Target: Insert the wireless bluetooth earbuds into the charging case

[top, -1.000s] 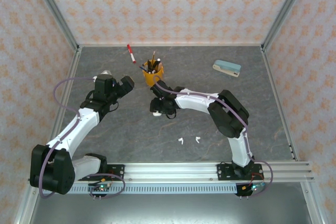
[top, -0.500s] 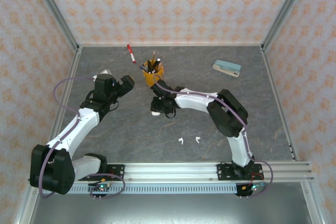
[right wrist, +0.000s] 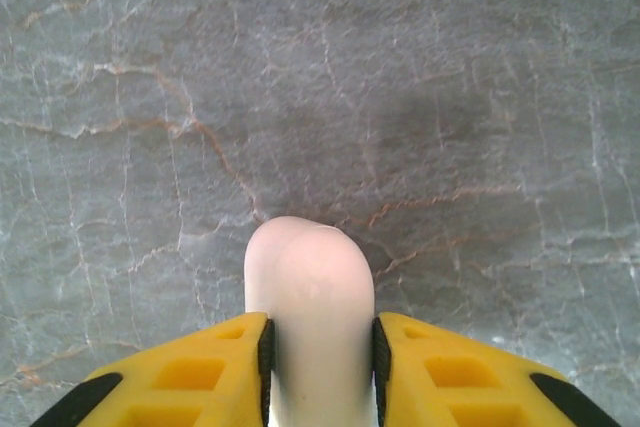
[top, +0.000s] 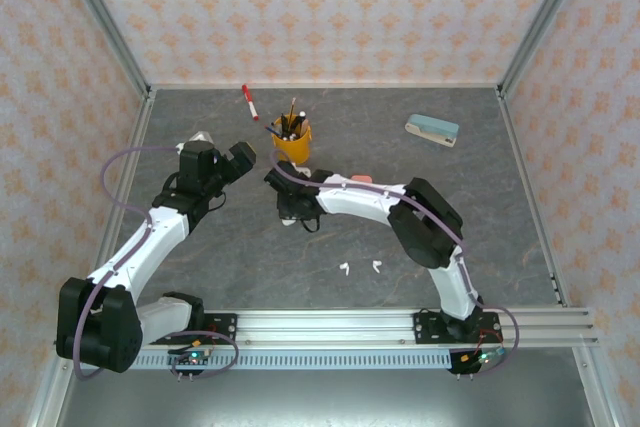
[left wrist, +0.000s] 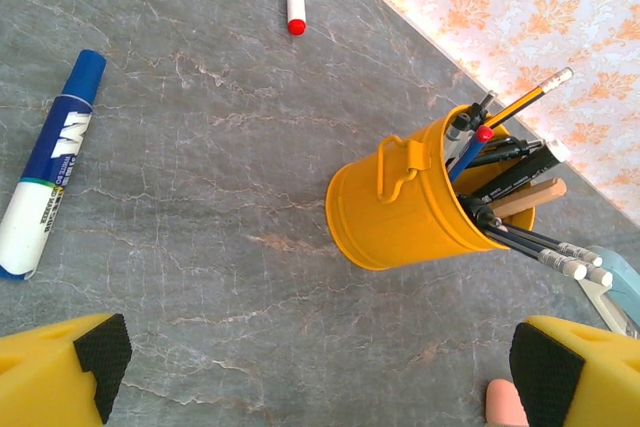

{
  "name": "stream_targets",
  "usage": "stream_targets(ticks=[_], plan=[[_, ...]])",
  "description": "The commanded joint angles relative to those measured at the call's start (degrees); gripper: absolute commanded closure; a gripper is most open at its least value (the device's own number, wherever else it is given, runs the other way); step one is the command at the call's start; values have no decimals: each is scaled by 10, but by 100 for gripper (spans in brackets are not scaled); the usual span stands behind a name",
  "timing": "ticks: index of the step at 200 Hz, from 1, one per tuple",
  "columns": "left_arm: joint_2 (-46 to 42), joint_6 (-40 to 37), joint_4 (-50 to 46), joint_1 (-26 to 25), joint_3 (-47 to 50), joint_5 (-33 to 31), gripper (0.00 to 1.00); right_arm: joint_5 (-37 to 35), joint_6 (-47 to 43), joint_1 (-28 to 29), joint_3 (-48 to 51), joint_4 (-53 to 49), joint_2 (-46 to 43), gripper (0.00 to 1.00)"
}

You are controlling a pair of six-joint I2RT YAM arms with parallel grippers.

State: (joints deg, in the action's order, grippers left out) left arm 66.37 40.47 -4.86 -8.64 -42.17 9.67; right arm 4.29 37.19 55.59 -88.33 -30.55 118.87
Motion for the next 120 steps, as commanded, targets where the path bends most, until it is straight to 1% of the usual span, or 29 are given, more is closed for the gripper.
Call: stream_targets(ticks=[1,50,112,120], plan=[[-12,-10,10,-3,3,-12,0,-81,-12,16,-32,-83,25,69],[-17,-15,-1,3,-11,-31,0,-150,-8,49,-66,-128,43,69],[-26,-3,1,52,-11,-10,0,-227,24,95,-116,-178,79,71],[-26,-2,2,57,-11,-7,0,-236,29,100,-124,-185,84,72]])
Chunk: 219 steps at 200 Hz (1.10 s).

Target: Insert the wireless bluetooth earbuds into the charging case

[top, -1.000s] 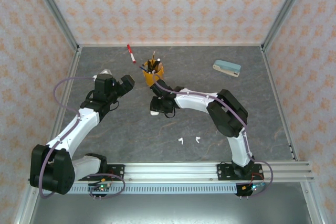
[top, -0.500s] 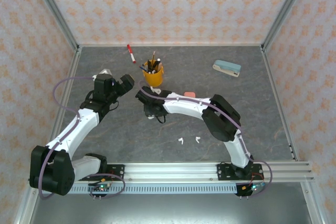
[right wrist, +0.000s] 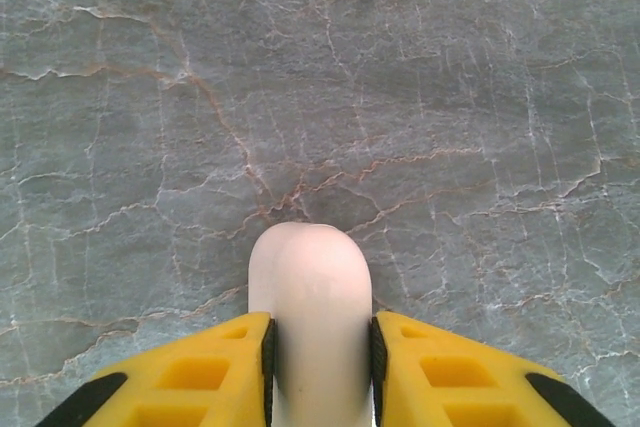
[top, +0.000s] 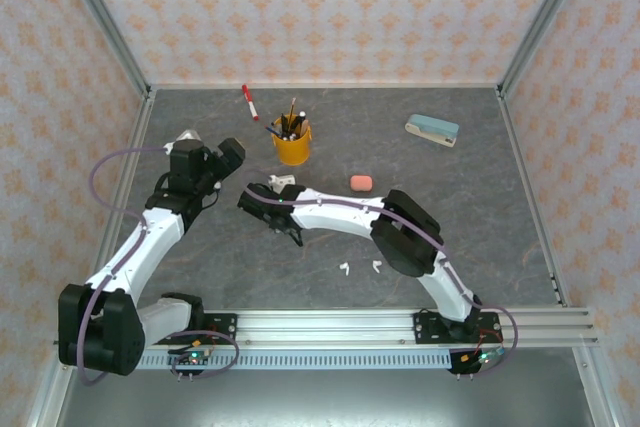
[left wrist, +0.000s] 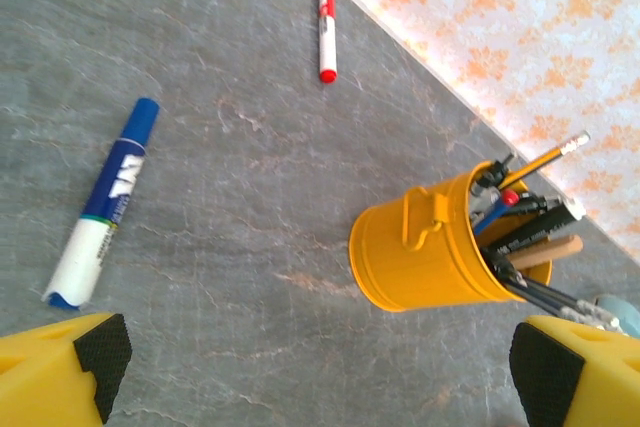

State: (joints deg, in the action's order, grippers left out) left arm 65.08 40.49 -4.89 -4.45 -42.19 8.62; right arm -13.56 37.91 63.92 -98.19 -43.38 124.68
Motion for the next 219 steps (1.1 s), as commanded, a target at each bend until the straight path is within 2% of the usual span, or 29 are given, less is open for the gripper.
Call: stream_targets(ticks=[1,113,160,181,219], plan=[[-13,-2,3,16,-11,4,0,-60,22,17,-26,-57,27,73],[-1,-1,23,78,-4,38,0,-193,66,92,-174,-181,114,73],[11,2,37,100,-4,60,0,-195,57,116,-246,-200,159,70],[18,1,41,109,-3,71,0,-188,49,122,-250,-191,159,63],[25,5,50,118,2,83,0,-175,36,130,-254,-170,160,62]])
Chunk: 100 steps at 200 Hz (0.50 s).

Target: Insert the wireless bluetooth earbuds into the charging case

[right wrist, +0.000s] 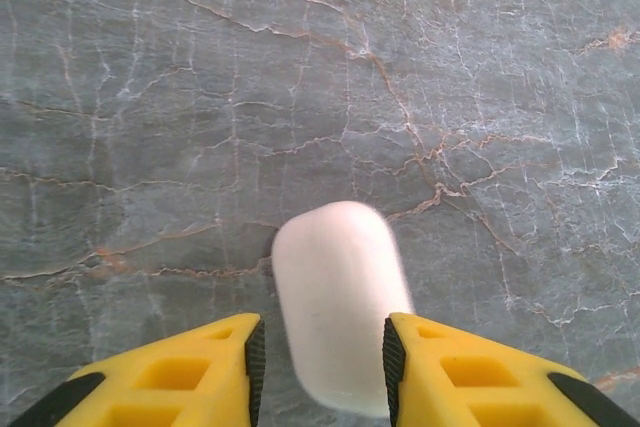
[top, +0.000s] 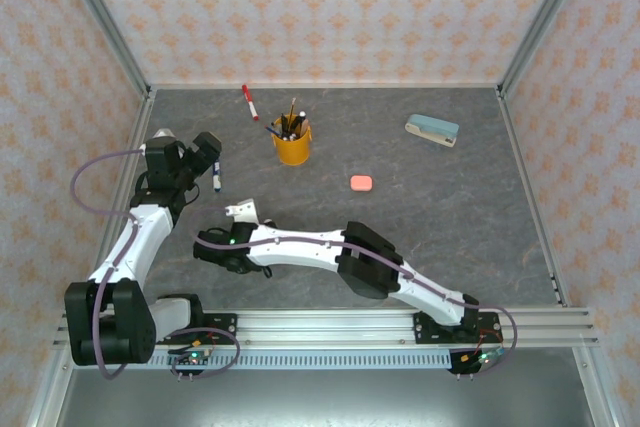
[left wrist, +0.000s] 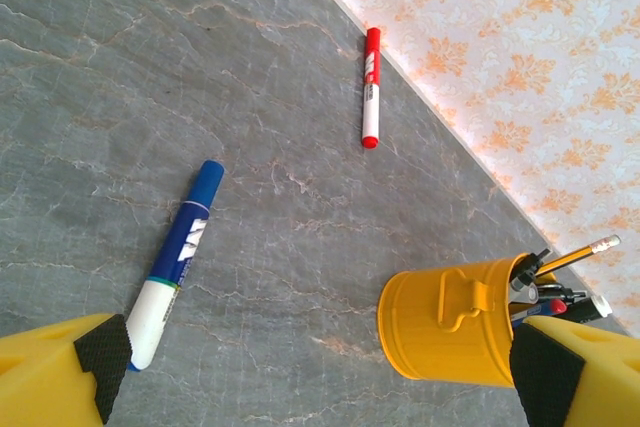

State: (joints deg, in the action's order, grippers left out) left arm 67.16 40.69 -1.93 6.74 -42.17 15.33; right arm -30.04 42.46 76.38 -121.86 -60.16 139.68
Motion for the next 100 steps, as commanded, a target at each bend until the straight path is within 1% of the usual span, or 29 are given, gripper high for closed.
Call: stream_targets(ticks=[1,11,35,48,59,75,100], plan=[[4,3,20,6,2,16,0,-10,-9,5,-17,-2,10,62],[4,3,21,7,3,17,0,-9,-11,6,-17,0,10,60],[6,3,21,8,2,21,0,-29,-10,4,-12,-8,-3,52],[9,2,21,7,3,25,0,-30,-13,-2,10,0,-26,49],[9,2,21,7,3,29,0,-21,-27,-7,44,28,-55,45],[10,2,22,8,6,34,0,8,-53,-20,103,82,-101,39],[8,-1,22,7,7,46,0,99,-115,-52,208,183,-175,35]])
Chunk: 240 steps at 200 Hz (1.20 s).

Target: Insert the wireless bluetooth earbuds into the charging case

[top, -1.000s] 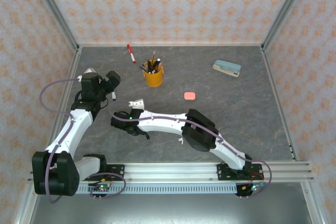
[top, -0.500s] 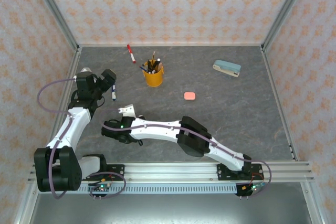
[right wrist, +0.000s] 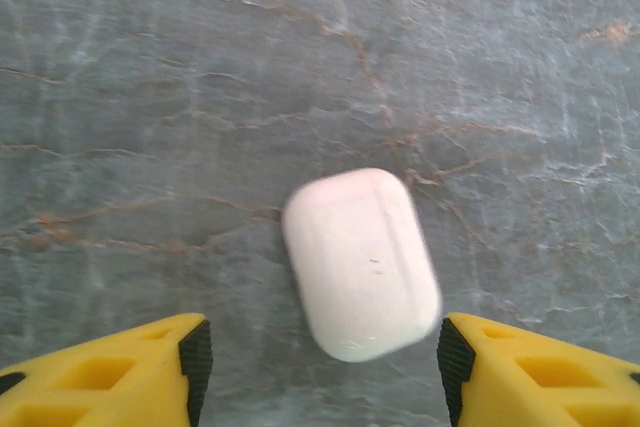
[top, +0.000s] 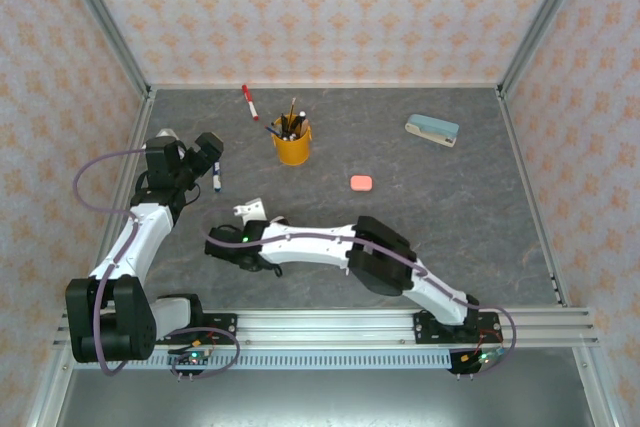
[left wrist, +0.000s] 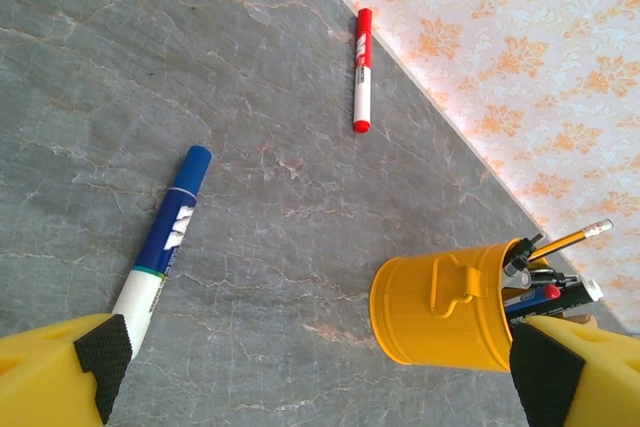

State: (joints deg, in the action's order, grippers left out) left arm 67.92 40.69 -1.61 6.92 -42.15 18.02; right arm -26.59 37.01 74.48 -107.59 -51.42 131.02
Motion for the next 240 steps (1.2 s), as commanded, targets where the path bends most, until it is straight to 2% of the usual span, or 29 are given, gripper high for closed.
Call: stream_targets(ticks=[1,37,92,148,202,228,240], plan=[[0,-1,19,6,7,19,0,68,-64,-34,69,99,-91,35],[1,-4,18,5,5,36,0,204,-127,-82,142,164,-135,34],[1,-4,22,4,5,51,0,321,-137,-143,181,200,-140,34],[6,-3,32,-3,7,54,0,346,-141,-146,159,186,-96,33],[10,-3,40,-14,7,51,0,341,-134,-147,159,182,-66,33],[12,-2,43,-20,6,48,0,343,-129,-146,158,182,-52,37],[14,0,45,-23,6,47,0,344,-124,-146,159,183,-48,42]])
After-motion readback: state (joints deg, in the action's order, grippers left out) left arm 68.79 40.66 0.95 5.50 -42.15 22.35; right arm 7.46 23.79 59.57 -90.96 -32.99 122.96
